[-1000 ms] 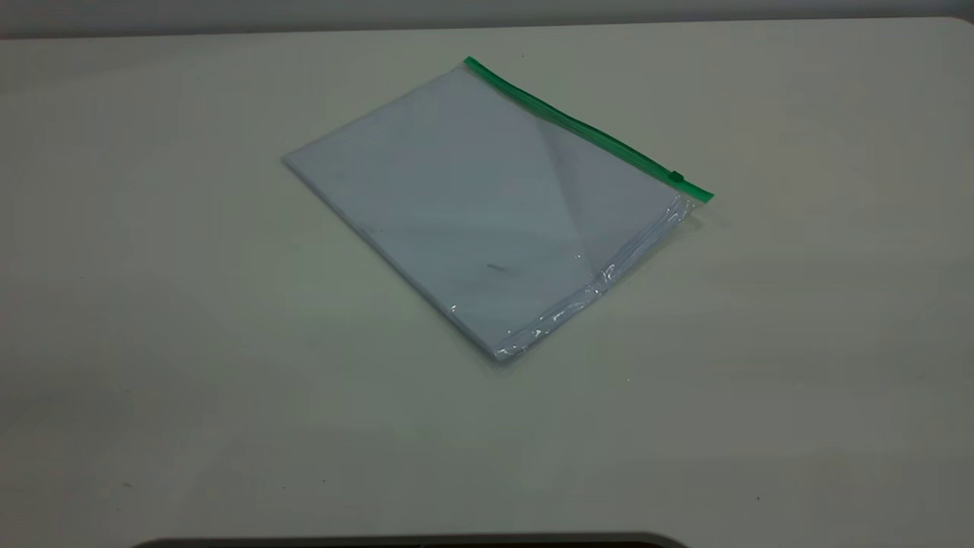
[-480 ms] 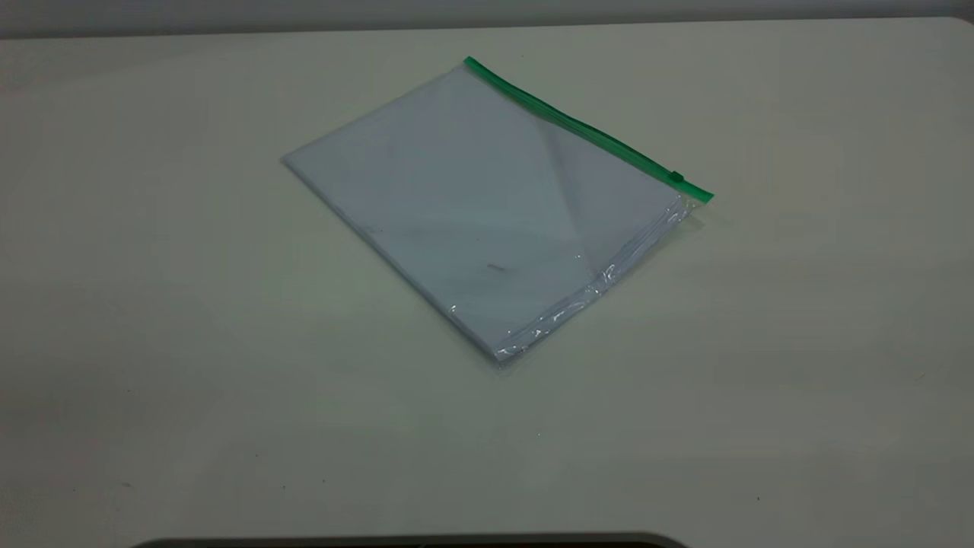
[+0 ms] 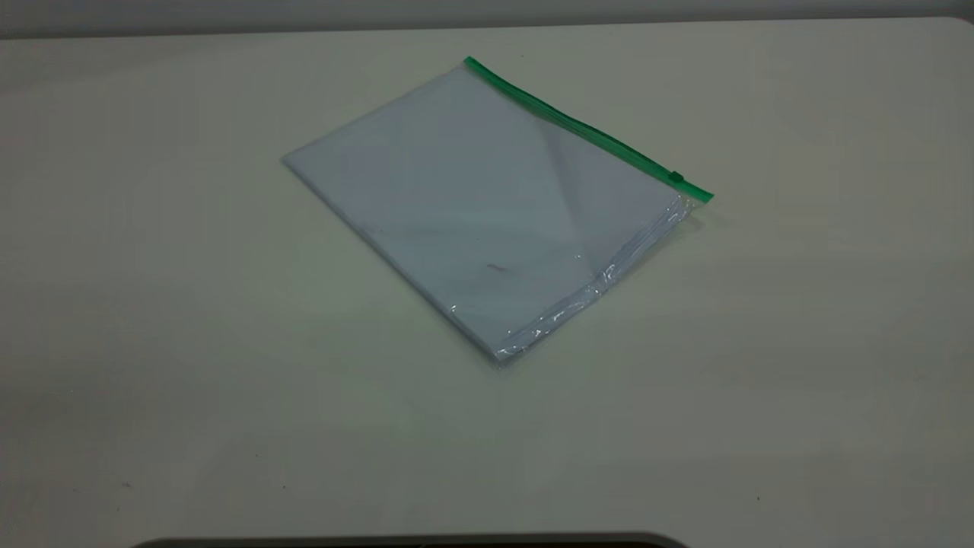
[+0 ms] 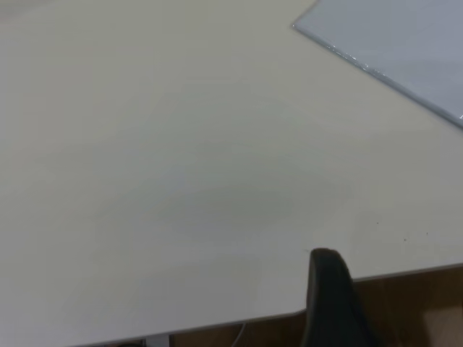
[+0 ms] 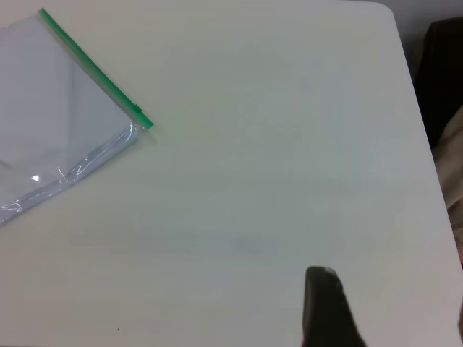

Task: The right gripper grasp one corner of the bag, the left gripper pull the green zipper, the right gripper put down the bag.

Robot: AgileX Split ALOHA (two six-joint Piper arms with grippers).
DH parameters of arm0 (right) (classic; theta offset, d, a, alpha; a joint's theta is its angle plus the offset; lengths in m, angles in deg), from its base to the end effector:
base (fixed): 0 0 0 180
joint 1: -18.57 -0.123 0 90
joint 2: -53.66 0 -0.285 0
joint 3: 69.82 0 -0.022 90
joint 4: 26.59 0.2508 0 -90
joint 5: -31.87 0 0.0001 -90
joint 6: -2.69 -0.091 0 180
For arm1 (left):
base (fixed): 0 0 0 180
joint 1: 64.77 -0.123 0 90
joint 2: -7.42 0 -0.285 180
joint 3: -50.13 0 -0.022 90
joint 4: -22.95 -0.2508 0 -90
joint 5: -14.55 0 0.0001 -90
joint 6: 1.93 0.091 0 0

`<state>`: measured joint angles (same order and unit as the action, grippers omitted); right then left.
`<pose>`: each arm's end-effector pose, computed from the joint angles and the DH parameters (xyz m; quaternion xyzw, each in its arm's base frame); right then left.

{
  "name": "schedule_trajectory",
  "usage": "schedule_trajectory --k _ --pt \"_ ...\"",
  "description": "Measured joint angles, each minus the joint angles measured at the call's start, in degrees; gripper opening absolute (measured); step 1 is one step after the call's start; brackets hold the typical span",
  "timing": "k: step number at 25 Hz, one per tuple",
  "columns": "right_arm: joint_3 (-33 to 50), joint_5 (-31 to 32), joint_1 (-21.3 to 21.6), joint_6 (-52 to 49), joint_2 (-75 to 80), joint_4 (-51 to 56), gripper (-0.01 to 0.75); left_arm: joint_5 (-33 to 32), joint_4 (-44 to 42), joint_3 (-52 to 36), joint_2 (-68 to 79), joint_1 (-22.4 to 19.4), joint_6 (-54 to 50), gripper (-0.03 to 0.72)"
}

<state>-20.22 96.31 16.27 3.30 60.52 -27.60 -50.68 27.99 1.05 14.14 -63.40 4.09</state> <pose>-0.0080 -0.0018 0.2671 -0.0215 0.8696 -0.0015 0.4932 -0.0104 -0.0070 0.2688 0.0597 0.8676 -0.0238 0.4931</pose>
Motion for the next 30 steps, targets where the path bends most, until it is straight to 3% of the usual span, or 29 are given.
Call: schedule_trajectory --k 15,24,30 --pt "-0.45 -1.60 0.00 0.00 0.37 2.75 0.466 0.53 -0.01 0.24 0.56 0.00 -1.43 0.484" --pt "-0.75 -16.59 0.00 9.84 24.01 15.66 0.495 14.79 0.51 6.58 25.98 -0.04 -2.20 0.484" --pt "-0.70 -27.48 0.00 23.08 46.59 28.80 0.532 24.11 9.16 12.13 46.30 -0.04 6.88 0.486"
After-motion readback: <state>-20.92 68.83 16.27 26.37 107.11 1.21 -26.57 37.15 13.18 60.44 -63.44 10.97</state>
